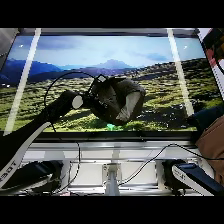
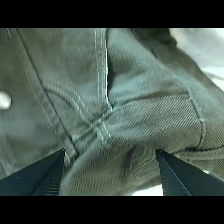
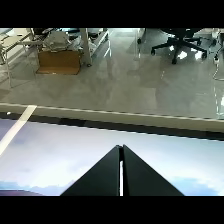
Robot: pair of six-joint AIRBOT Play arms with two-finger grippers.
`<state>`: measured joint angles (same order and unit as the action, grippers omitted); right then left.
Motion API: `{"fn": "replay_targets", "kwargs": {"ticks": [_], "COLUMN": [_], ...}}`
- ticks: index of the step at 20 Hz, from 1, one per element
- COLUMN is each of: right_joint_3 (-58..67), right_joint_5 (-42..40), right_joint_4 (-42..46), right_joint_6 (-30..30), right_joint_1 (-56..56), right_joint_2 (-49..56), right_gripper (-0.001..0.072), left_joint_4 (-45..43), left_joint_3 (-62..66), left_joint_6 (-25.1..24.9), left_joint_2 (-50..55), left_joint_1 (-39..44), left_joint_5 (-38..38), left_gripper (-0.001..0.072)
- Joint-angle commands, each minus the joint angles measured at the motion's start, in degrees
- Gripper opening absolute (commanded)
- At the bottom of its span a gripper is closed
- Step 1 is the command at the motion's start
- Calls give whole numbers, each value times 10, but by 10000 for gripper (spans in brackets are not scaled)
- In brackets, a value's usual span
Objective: Fold the clothes and pants, and hang the long-sleeved shirts on hangers.
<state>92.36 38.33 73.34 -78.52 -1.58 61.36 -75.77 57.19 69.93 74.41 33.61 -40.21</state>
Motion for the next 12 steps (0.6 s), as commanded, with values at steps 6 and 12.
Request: {"fn": "replay_targets", "kwargs": {"ticks": [6, 12], "right_joint_3": [0, -2], "right_joint_5": [26, 236], "right_joint_4": [25, 92], "right_joint_6": [0, -19], "right_joint_1": [1, 48], "right_joint_2": [0, 35], "right_gripper": [38, 37], "left_joint_4": [0, 0], "left_joint_3": [0, 0], "left_joint_6": [-27, -27], "left_joint_2": [50, 55], "left_joint_1": [30, 49], "left_joint_5": [42, 87], "left_gripper": [639, 411]}}
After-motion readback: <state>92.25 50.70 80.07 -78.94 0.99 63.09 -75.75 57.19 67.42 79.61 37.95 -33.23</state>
